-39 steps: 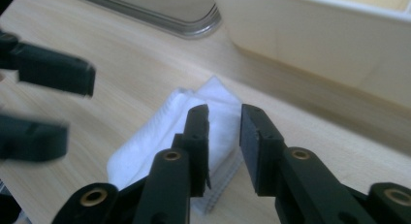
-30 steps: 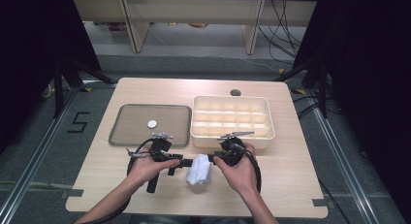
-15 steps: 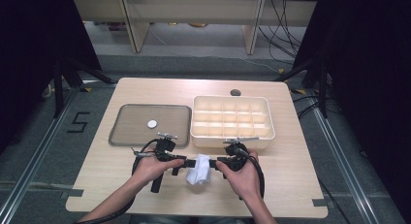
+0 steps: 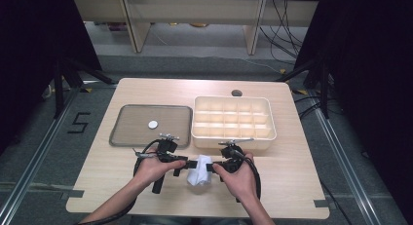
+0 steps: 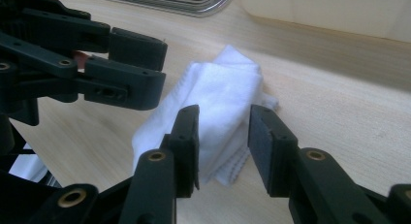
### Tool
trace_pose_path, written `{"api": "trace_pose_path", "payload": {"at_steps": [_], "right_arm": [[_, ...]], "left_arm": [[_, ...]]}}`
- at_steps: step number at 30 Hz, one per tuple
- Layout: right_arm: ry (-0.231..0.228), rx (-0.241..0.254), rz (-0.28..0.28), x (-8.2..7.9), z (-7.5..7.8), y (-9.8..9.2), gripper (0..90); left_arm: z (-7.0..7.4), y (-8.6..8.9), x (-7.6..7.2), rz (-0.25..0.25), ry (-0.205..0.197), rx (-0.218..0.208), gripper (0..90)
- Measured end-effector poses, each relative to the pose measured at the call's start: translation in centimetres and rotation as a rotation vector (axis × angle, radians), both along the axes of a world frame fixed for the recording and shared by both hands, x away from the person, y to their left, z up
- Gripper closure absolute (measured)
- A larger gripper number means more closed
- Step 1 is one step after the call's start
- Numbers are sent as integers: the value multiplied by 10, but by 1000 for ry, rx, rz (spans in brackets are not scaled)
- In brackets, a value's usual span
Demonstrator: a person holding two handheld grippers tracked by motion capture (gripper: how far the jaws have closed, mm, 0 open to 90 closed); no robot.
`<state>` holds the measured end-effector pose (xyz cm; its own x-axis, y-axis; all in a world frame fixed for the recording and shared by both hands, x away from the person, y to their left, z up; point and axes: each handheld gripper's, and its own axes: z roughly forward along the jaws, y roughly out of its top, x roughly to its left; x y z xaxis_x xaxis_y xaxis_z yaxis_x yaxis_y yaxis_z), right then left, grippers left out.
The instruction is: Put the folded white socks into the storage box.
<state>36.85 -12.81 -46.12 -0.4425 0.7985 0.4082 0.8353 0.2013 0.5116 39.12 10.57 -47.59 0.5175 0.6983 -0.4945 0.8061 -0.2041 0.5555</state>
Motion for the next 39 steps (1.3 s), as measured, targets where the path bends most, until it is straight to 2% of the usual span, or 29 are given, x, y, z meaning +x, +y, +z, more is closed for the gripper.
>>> {"api": "trace_pose_path", "payload": {"at_steps": [4, 6, 7, 8, 10, 11, 15, 22, 24, 25, 26, 28, 29, 31, 32, 33, 37, 39], "right_arm": [[9, 1, -10, 2, 0, 5, 657], [6, -20, -10, 5, -1, 5, 661], [46, -4, -36, 3, 0, 8, 664], [15, -12, -15, 5, -2, 6, 668], [36, -15, -28, 6, -4, 8, 680], [22, -27, -8, 8, -7, 6, 687], [36, -25, -10, 8, -12, 5, 708], [29, -37, -5, 10, -15, 4, 723], [59, -24, -22, 9, -14, 6, 726], [34, -37, 3, 11, -16, 3, 727], [35, -35, -2, 11, -16, 4, 729], [36, -38, 2, 12, -17, 2, 731], [53, -27, -6, 12, -17, 3, 732], [44, -34, -9, 12, -18, 2, 733], [42, -35, -4, 12, -19, 2, 734], [44, -28, 7, 13, -20, 1, 734], [41, -38, -4, 13, -21, 2, 736], [49, -29, 8, 14, -22, 1, 737]], "left_arm": [[0, 1, -2, -4, 0, -3, 450], [-1, 0, -2, -11, -3, -5, 454], [-1, -1, -2, -7, 3, -2, 454], [-1, -2, -1, -6, 3, -1, 454], [-2, -2, 0, -13, 2, -4, 451], [-2, -3, 0, -13, 5, -2, 448], [-7, -6, 3, -16, 24, -5, 439], [-15, -10, 7, -31, 62, 3, 439], [-18, -12, 8, -40, 85, -6, 441], [-19, -13, 9, -40, 91, -10, 441], [-20, -14, 10, -41, 95, -13, 442], [-21, -11, 13, -87, 97, 13, 448], [-21, -13, 13, -68, 104, -1, 450], [-22, -13, 15, -74, 111, -3, 456], [-23, -16, 15, -45, 118, -26, 461], [-23, -13, 16, -72, 124, -7, 464], [-25, -15, 17, -59, 149, -26, 476], [-26, -15, 18, -73, 139, -21, 482]]}}
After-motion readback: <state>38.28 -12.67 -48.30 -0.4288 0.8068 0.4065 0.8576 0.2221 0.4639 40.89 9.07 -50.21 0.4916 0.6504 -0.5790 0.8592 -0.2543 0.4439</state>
